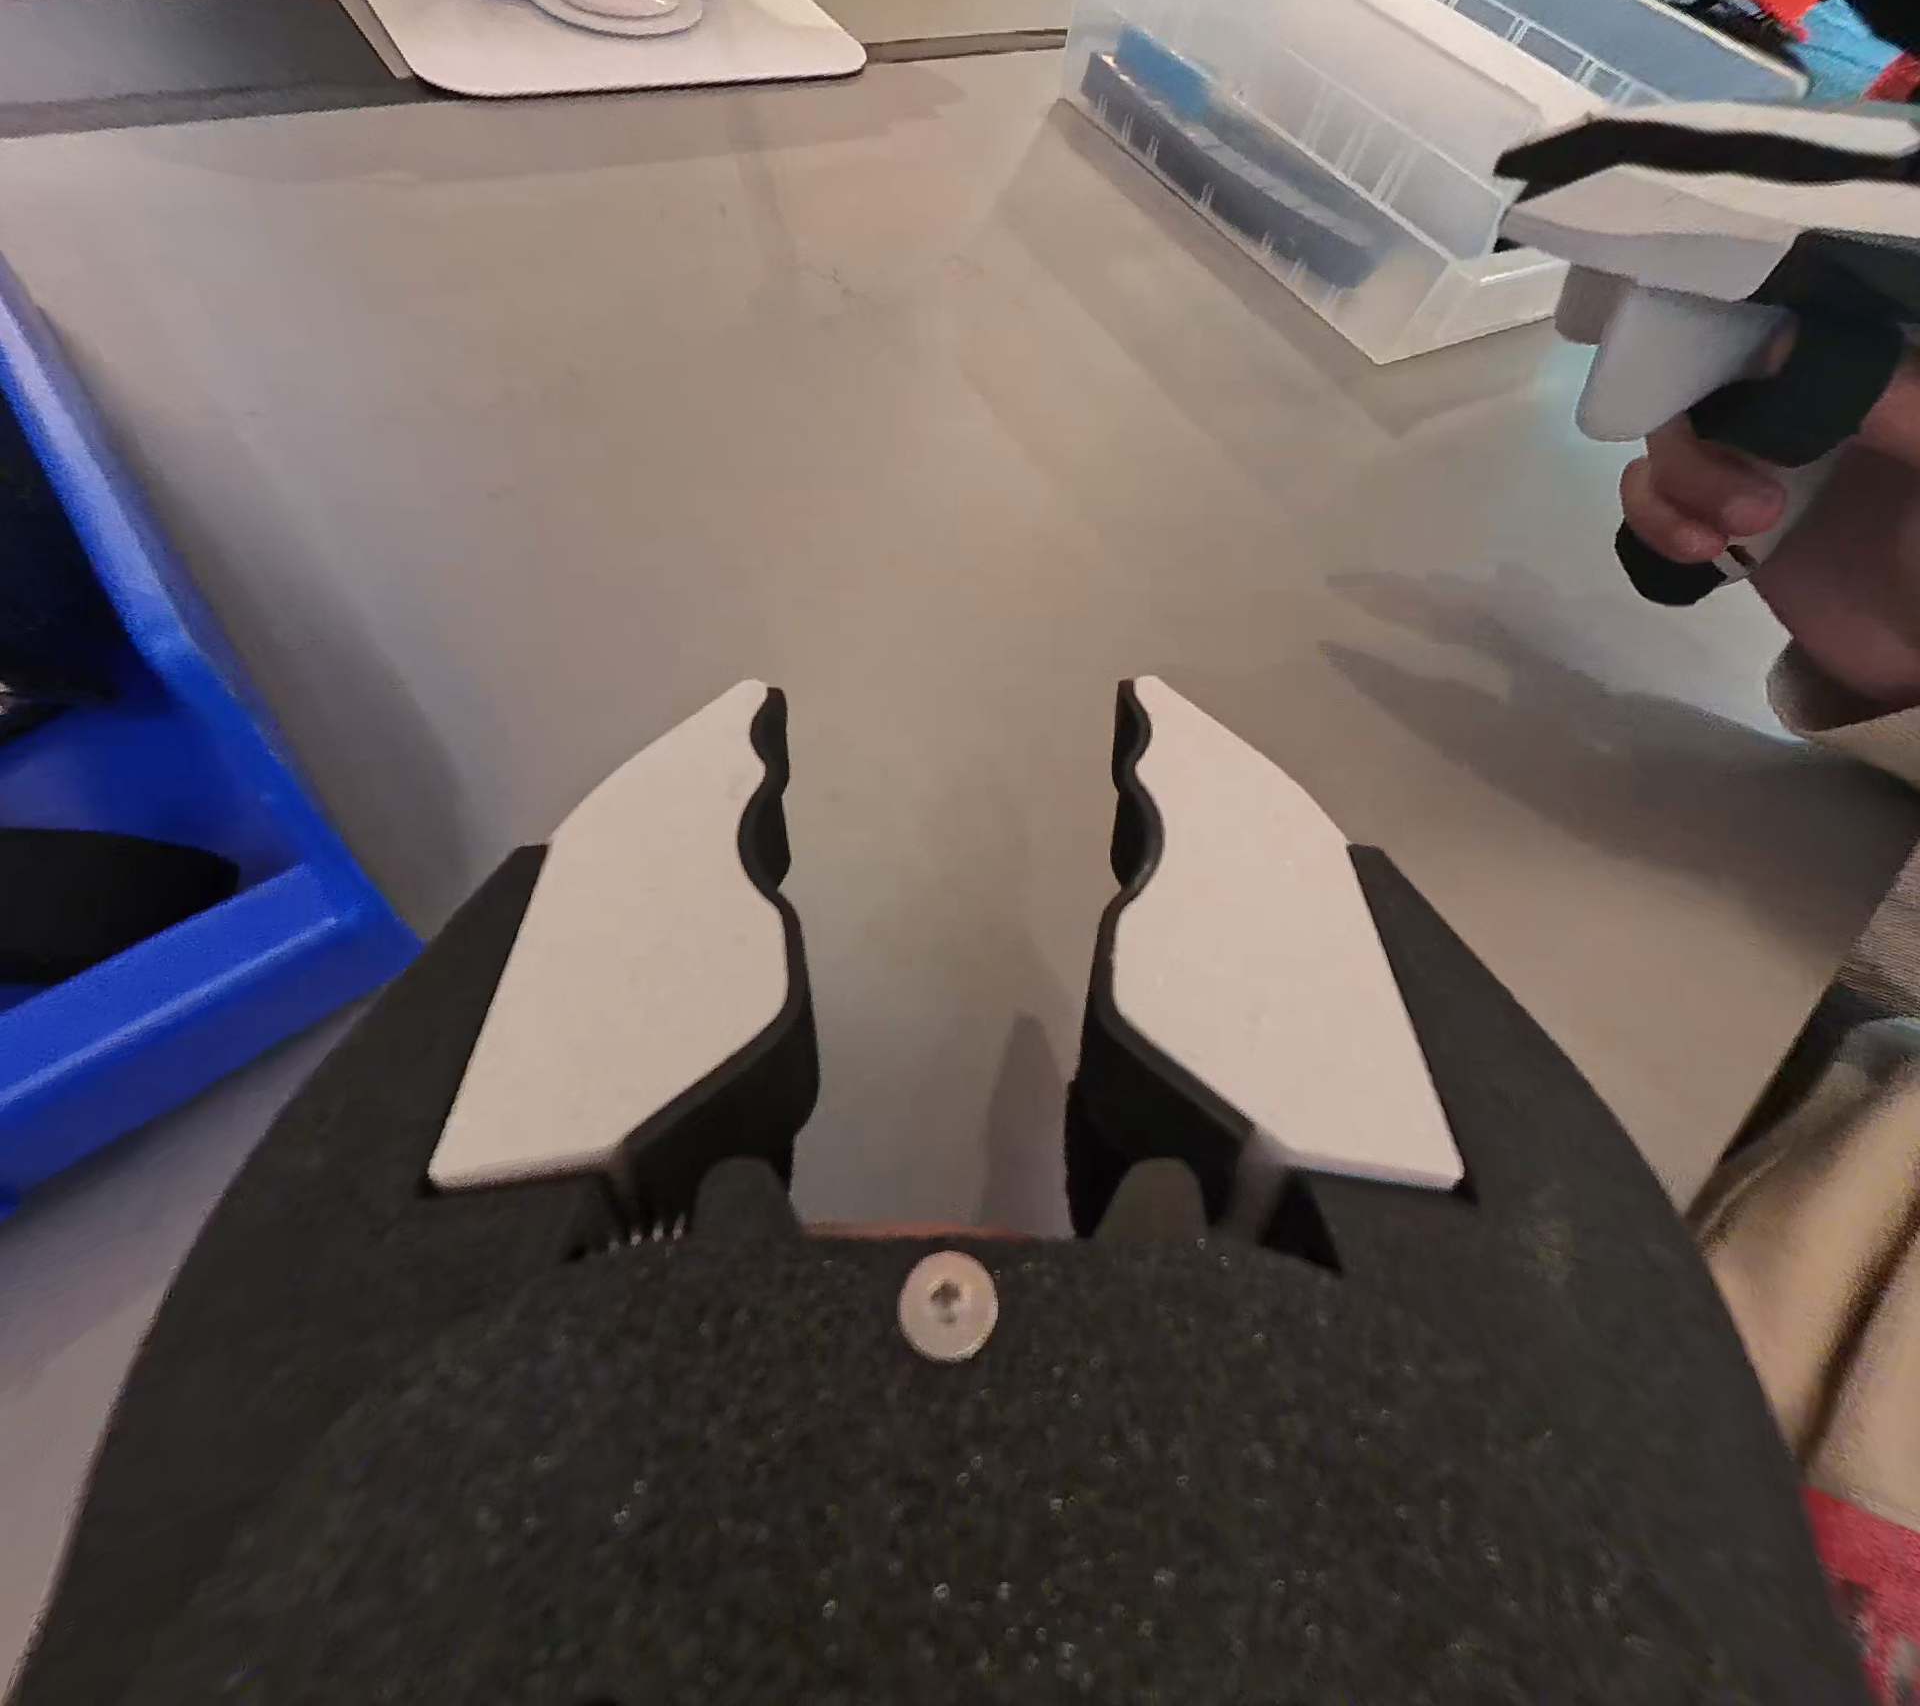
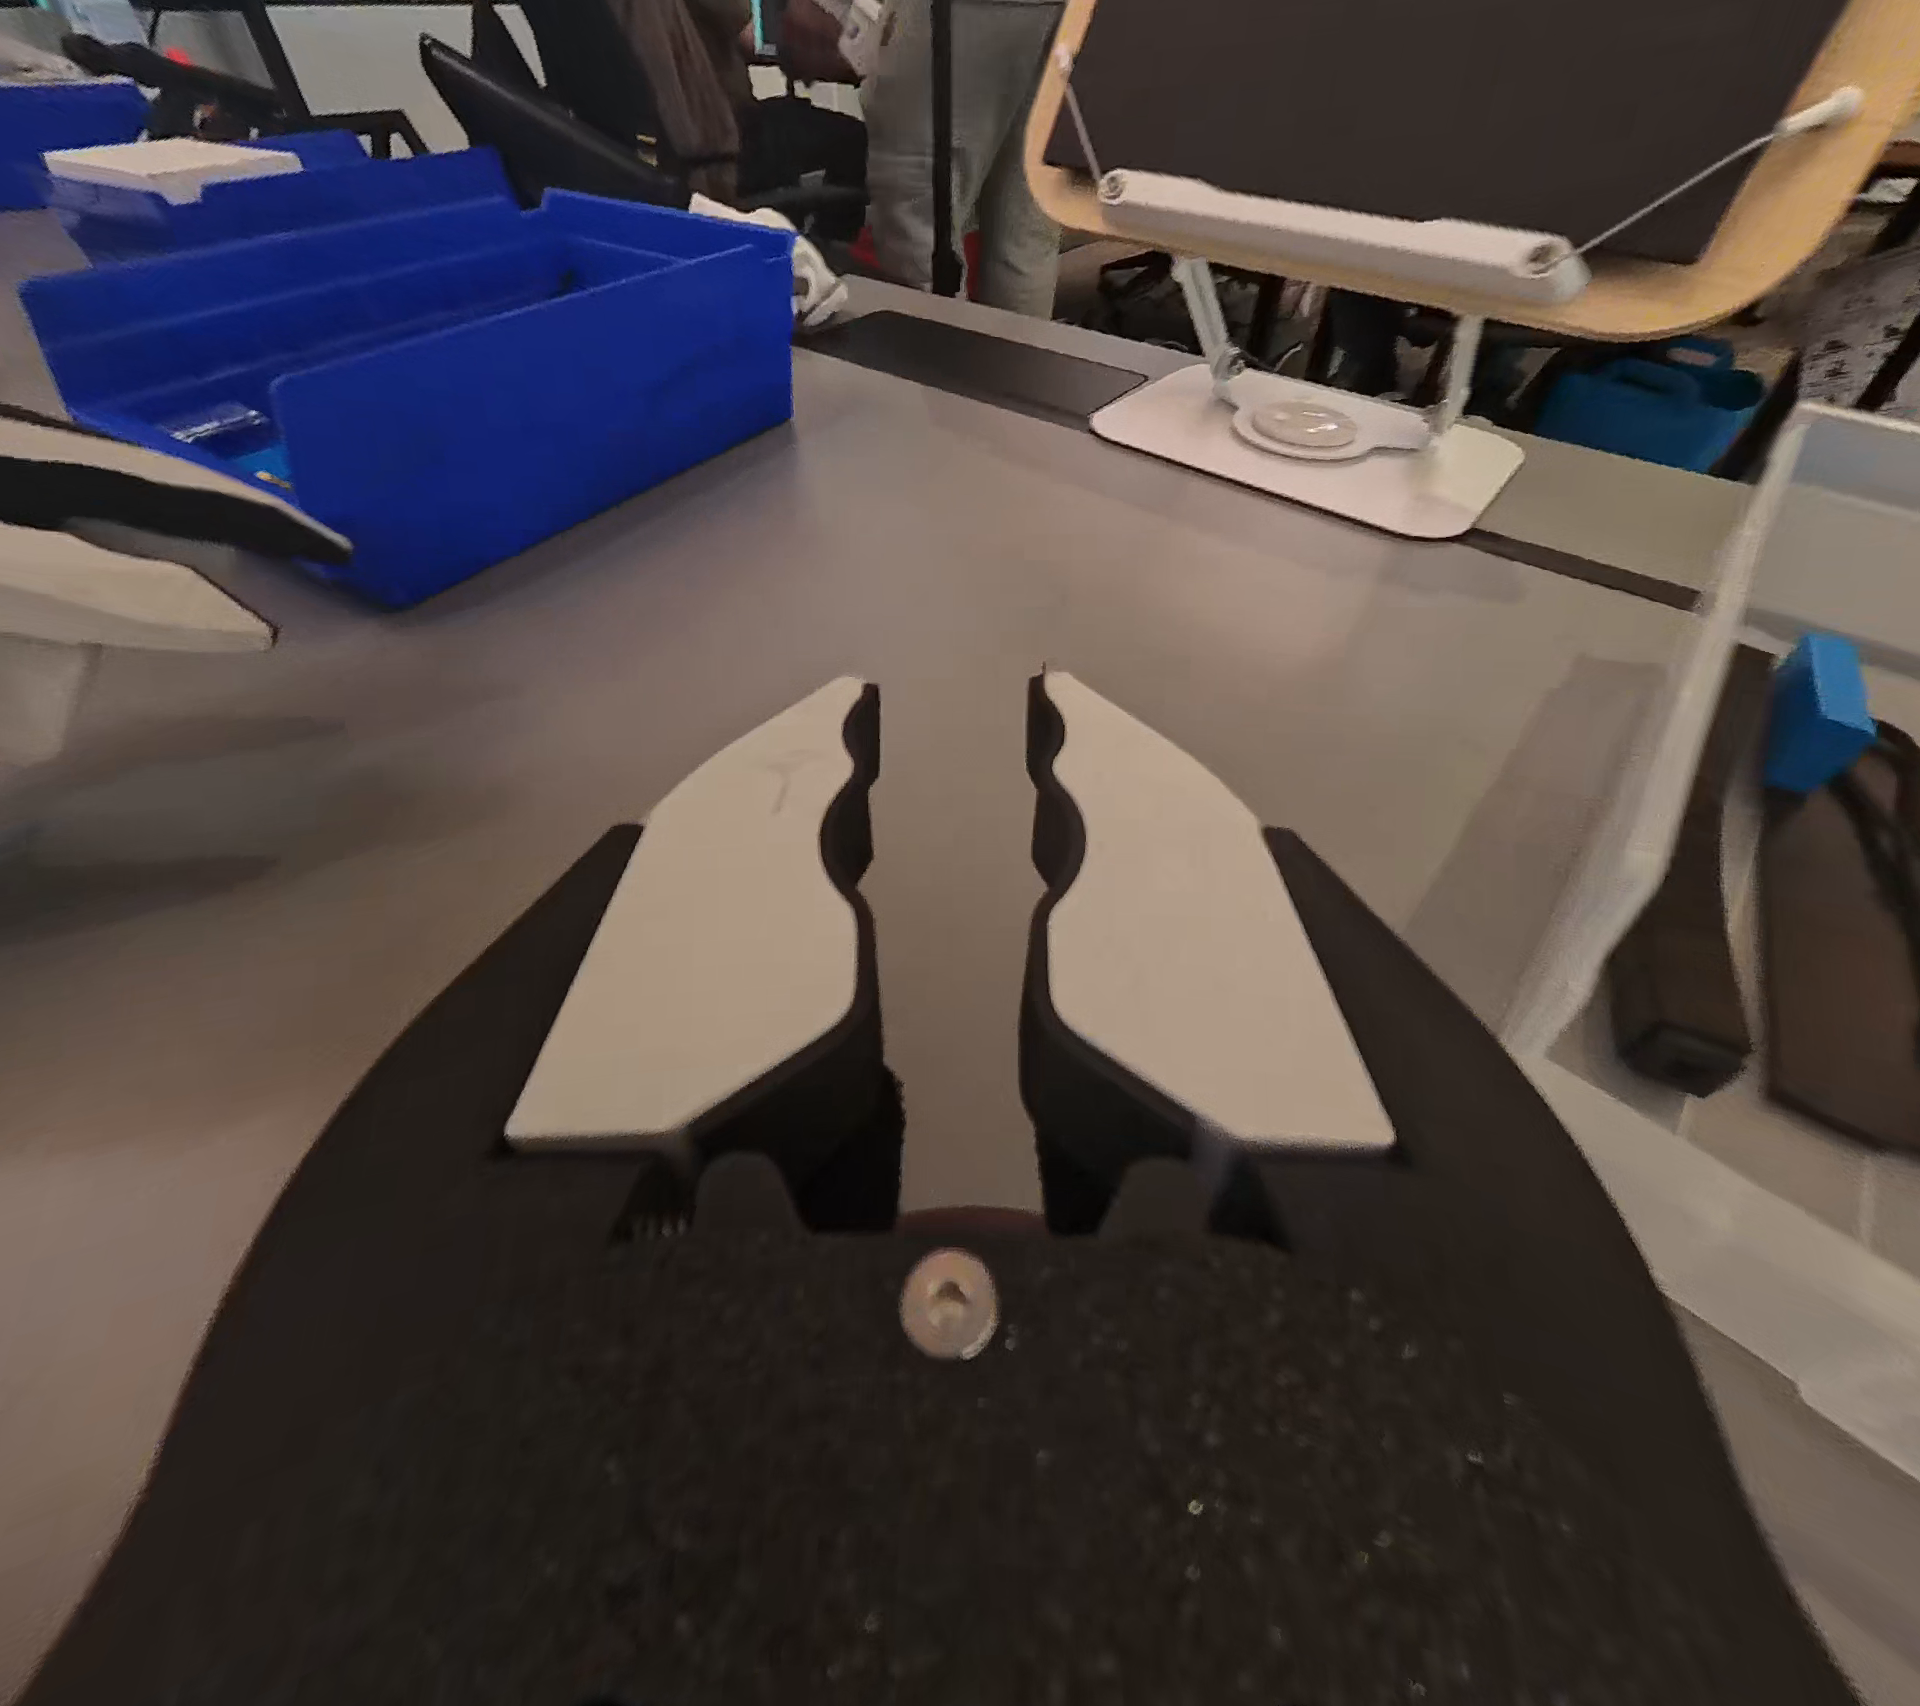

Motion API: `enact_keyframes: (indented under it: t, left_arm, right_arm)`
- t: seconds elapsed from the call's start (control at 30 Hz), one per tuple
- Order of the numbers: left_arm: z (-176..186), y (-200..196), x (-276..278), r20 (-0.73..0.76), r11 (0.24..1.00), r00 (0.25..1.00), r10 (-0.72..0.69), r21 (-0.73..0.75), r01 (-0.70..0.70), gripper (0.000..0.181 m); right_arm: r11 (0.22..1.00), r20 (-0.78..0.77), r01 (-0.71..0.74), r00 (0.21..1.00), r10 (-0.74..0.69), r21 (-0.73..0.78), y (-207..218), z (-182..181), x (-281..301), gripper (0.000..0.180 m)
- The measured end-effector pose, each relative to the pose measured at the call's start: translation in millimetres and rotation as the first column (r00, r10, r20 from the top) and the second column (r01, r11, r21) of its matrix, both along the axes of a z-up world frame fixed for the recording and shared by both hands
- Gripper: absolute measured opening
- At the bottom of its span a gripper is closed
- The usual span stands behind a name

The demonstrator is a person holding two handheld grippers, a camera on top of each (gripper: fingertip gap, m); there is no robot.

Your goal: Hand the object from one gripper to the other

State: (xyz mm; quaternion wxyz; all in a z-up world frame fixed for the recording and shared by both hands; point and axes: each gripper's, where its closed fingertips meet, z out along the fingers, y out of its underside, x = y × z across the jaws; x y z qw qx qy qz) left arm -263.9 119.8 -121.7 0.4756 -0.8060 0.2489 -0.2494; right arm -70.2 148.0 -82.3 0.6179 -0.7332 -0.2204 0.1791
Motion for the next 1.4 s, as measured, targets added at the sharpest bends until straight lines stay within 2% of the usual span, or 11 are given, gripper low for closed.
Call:
enact_keyframes:
  t: [0.13, 0.23, 0.37, 0.47, 0.57, 0.7, 0.87, 0.93, 0.97, 1.17, 1.4]
  left_arm:
    - [5, 7, -3, -0.001, 0.999, 1.0, 0.019, 0.036, -0.019, 0.059]
    - [20, 12, -4, 0.073, 0.999, 0.997, 0.019, 0.046, -0.023, 0.059]
    - [54, 29, -38, 0.188, 0.995, 0.978, 0.086, 0.032, -0.093, 0.058]
    - [65, 67, -96, 0.136, 0.963, 0.954, 0.268, -0.064, -0.262, 0.055]
    - [52, 111, -150, -0.003, 0.883, 0.904, 0.428, -0.214, -0.419, 0.056]
    - [2, 164, -208, -0.345, 0.702, 0.76, 0.551, -0.3, -0.646, 0.056]
    - [-44, 192, -209, -0.346, 0.599, 0.749, 0.566, -0.451, -0.661, 0.052]
    - [-53, 193, -222, -0.413, 0.558, 0.698, 0.585, -0.419, -0.716, 0.025]
    - [-53, 193, -227, -0.421, 0.55, 0.684, 0.596, -0.407, -0.73, 0.019]
    - [-36, 189, -233, -0.366, 0.562, 0.658, 0.658, -0.343, -0.752, 0.017]
    - [2, 183, -236, -0.334, 0.615, 0.635, 0.697, -0.178, -0.769, 0.013]
  right_arm:
    - [0.997, -0.014, -0.056, 0.998, 0.055, -0.06, -3, -9, -17, 0.026]
    - [0.997, 0.015, -0.063, 0.998, 0.064, -0.043, -4, -10, -19, 0.025]
    - [0.997, 0.058, -0.048, 0.997, 0.051, -0.061, 0, -19, -14, 0.024]
    - [0.996, 0.041, -0.05, 0.998, 0.053, -0.072, 0, -21, -12, 0.024]
    - [0.994, 0.027, -0.051, 0.998, 0.053, -0.095, 0, -26, -8, 0.024]
    - [0.991, 0.015, -0.041, 0.999, 0.043, -0.126, 3, -32, 0, 0.024]
    - [0.982, -0.054, -0.035, 0.998, 0.025, -0.184, 11, -40, 10, 0.024]
    - [0.976, -0.099, -0.037, 0.995, 0.016, -0.216, 15, -42, 13, 0.024]
    - [0.971, -0.126, -0.045, 0.992, 0.015, -0.236, 16, -44, 14, 0.024]
    - [0.948, -0.28, -0.104, 0.96, 0.016, -0.302, 17, -44, 15, 0.024]
    - [0.95, -0.222, -0.118, 0.974, 0.054, -0.289, 10, -44, 4, 0.023]
